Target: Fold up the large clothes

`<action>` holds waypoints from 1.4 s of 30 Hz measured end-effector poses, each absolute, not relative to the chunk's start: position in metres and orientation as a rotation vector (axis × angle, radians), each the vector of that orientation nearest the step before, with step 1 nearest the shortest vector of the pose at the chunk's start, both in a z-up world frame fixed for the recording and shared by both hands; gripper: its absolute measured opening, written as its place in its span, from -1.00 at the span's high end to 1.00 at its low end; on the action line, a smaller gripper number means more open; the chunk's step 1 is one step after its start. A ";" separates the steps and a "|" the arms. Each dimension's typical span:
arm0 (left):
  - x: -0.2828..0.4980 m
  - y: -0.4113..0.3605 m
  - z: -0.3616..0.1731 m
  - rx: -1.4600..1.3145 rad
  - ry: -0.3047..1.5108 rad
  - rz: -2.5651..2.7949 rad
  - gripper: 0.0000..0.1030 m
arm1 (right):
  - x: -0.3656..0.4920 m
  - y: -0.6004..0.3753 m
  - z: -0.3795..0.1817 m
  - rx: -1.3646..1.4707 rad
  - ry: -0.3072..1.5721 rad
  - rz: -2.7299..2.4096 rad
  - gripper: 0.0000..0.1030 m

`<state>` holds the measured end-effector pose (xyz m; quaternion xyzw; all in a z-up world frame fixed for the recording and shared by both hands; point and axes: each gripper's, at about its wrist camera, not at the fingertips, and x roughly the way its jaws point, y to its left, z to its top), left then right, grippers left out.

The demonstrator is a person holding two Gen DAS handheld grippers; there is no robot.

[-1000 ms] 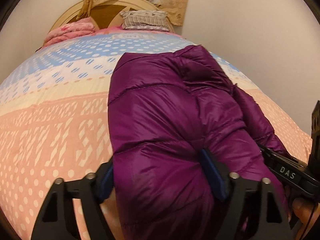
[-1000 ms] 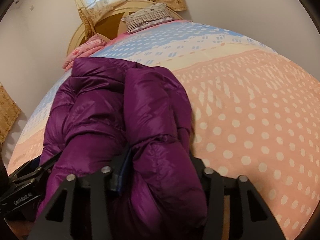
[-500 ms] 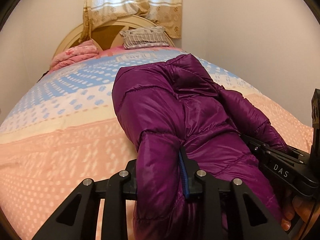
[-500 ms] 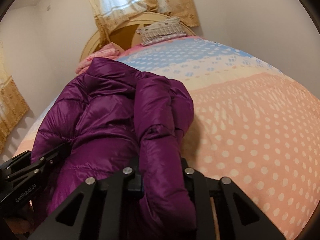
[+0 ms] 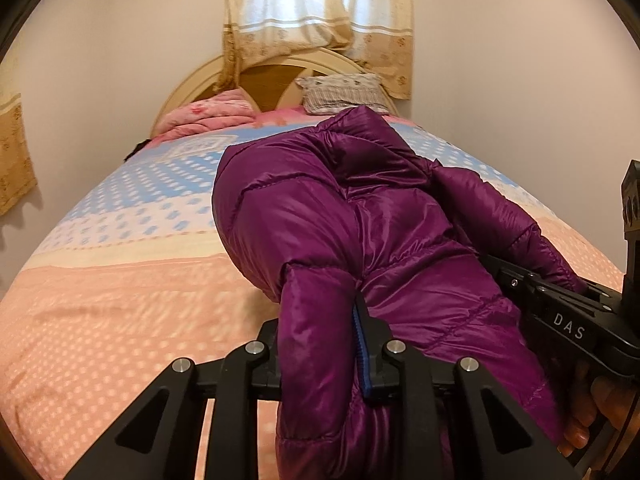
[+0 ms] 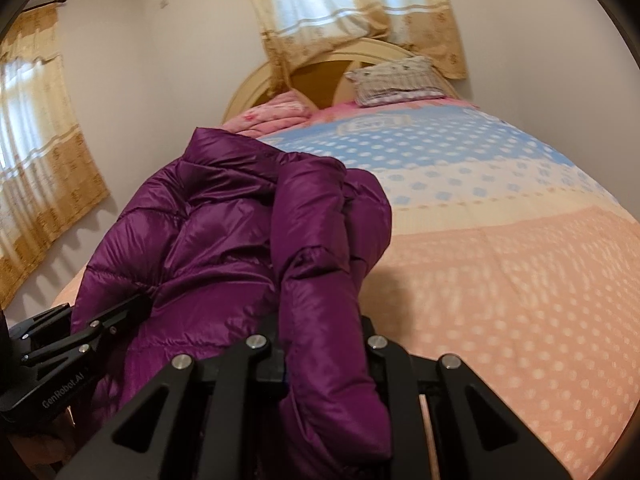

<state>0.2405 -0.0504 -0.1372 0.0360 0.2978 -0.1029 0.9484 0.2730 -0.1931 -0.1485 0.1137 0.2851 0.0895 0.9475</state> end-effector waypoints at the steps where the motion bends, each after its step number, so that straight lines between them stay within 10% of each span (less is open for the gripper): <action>1: 0.239 -0.042 -0.136 0.068 0.602 -0.198 0.52 | 0.274 -0.190 -0.148 0.227 0.579 0.193 0.61; 42: 0.253 0.040 -0.181 0.032 0.680 -0.064 0.33 | 0.310 -0.118 -0.179 0.150 0.696 0.322 0.61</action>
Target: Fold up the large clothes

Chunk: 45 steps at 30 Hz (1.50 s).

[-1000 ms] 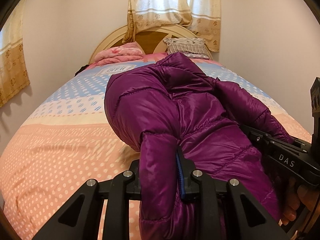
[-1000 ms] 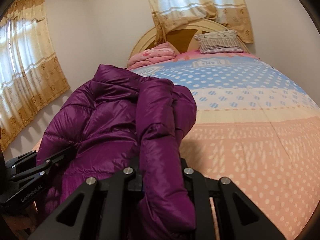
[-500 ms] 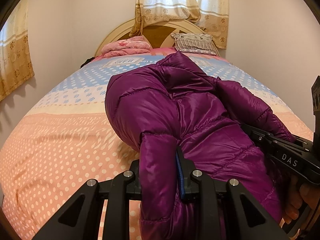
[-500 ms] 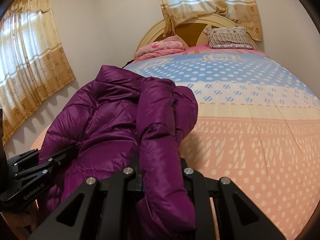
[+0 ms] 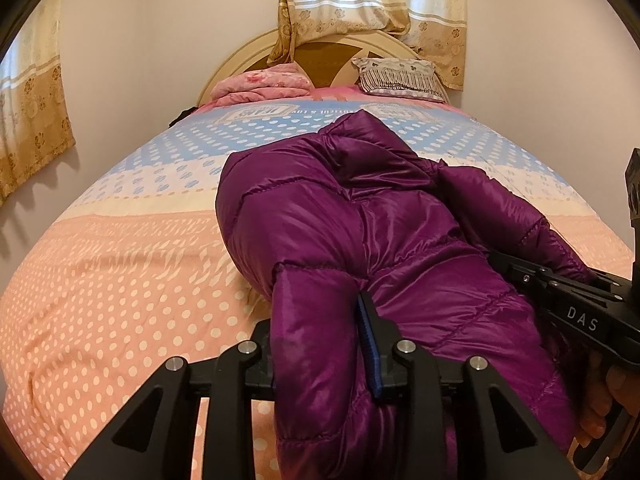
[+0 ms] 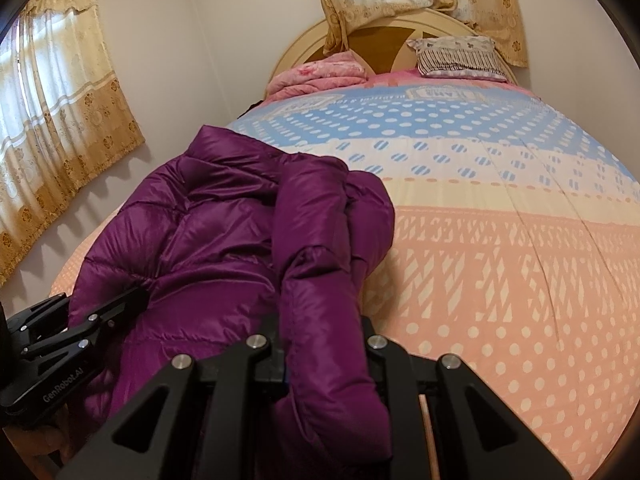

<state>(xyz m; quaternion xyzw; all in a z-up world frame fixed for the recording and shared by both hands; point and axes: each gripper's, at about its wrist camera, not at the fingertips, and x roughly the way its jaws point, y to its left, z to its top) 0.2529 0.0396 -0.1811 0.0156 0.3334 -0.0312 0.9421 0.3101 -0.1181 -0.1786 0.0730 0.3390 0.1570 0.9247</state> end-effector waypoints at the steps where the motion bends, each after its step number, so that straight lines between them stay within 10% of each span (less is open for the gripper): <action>1: 0.253 0.040 -0.182 0.034 0.681 -0.062 0.30 | 0.309 -0.118 -0.180 0.149 0.697 0.322 0.61; 14: 0.255 0.039 -0.192 0.080 0.689 0.029 -0.39 | 0.315 -0.112 -0.186 0.160 0.722 0.318 0.58; 45: 0.258 0.054 -0.216 -0.069 0.684 0.060 -0.82 | 0.323 -0.108 -0.209 0.173 0.764 0.289 0.19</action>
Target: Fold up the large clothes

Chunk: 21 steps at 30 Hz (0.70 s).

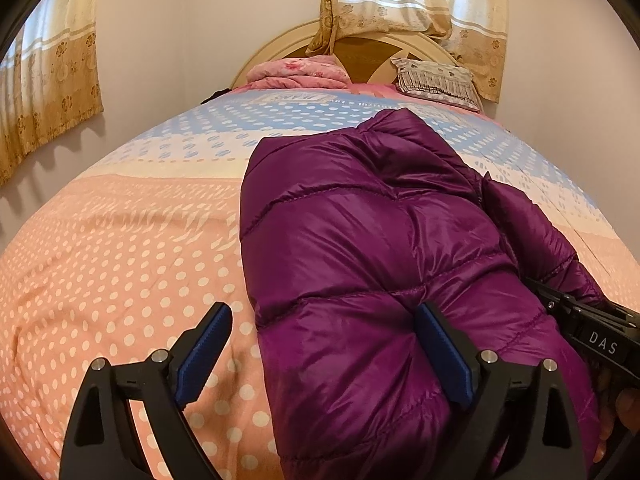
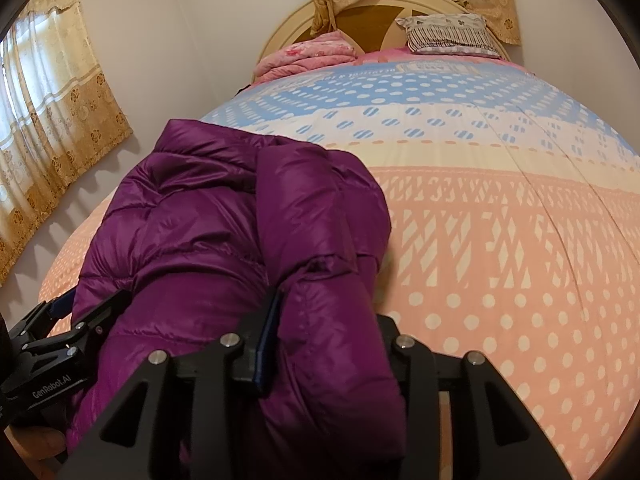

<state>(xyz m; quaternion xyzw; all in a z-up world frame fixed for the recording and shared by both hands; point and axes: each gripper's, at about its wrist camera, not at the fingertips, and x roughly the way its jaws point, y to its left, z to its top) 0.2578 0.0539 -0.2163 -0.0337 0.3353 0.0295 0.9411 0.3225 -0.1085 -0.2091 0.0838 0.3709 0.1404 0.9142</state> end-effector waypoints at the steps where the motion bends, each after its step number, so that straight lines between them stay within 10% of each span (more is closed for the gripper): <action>1: 0.258 0.054 -0.217 -0.069 0.683 0.062 -0.83 | 0.323 -0.108 -0.209 0.170 0.765 0.287 0.19; 21: 0.230 0.057 -0.182 -0.050 0.629 0.102 -0.84 | 0.308 -0.107 -0.178 0.121 0.729 0.272 -0.37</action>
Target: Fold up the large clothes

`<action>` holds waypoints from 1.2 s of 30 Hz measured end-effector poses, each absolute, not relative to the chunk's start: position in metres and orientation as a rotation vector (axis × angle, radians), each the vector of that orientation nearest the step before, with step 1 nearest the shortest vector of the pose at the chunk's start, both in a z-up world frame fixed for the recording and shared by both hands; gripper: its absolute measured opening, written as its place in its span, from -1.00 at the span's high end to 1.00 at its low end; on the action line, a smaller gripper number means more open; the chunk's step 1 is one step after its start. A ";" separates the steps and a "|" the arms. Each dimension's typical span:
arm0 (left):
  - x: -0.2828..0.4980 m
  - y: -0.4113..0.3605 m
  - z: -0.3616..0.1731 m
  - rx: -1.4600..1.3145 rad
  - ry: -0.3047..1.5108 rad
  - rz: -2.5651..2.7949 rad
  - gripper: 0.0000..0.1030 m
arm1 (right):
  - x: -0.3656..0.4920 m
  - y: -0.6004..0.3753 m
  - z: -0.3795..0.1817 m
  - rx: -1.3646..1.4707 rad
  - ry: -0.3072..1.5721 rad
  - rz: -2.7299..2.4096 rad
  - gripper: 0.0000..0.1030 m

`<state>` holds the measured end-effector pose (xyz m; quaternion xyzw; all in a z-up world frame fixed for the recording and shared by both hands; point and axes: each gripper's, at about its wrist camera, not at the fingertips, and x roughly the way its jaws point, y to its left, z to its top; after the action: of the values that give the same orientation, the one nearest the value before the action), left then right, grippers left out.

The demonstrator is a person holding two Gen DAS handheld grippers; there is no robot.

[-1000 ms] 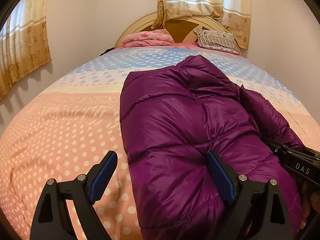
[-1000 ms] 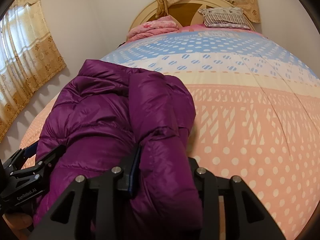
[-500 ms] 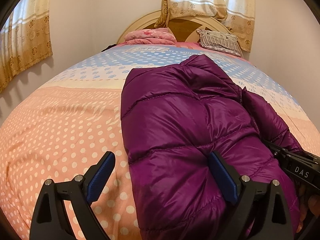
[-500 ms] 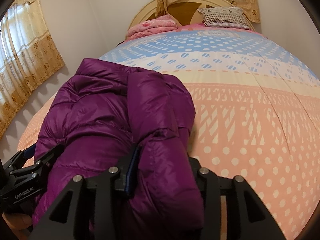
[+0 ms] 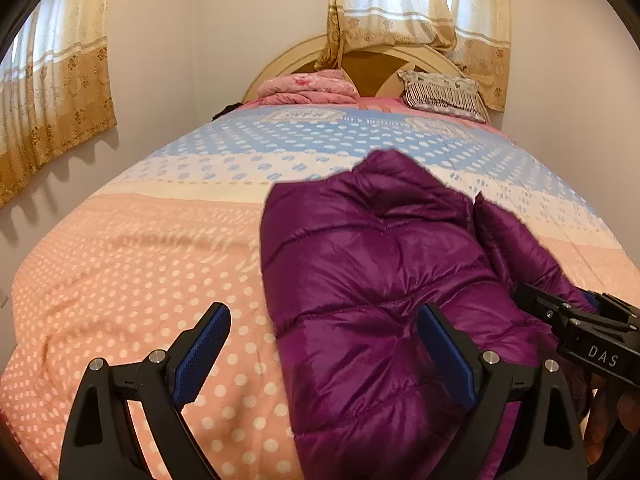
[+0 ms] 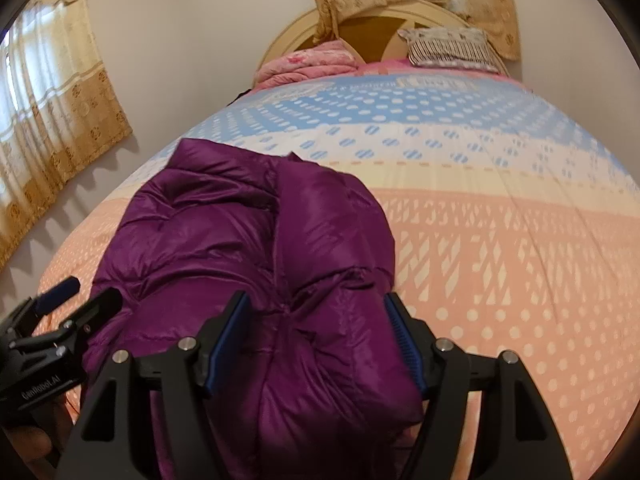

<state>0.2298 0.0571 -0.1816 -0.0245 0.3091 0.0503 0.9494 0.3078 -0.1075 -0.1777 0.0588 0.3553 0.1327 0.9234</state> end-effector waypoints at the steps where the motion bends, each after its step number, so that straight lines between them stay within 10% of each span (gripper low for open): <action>1: 0.224 0.058 -0.175 -0.051 0.617 0.102 -0.84 | 0.304 -0.108 -0.173 0.118 0.725 0.270 -0.37; 16: 0.088 0.078 -0.060 -0.037 0.358 0.142 -0.84 | 0.169 -0.123 -0.059 0.073 0.440 0.254 -0.58; 36: 0.090 0.073 -0.065 -0.034 0.369 0.150 -0.84 | 0.160 -0.124 -0.061 0.094 0.436 0.275 -0.58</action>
<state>0.0897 0.0734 -0.0653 -0.0170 0.1835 0.0743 0.9801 0.1603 -0.1245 -0.0611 0.0463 0.2155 0.1361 0.9659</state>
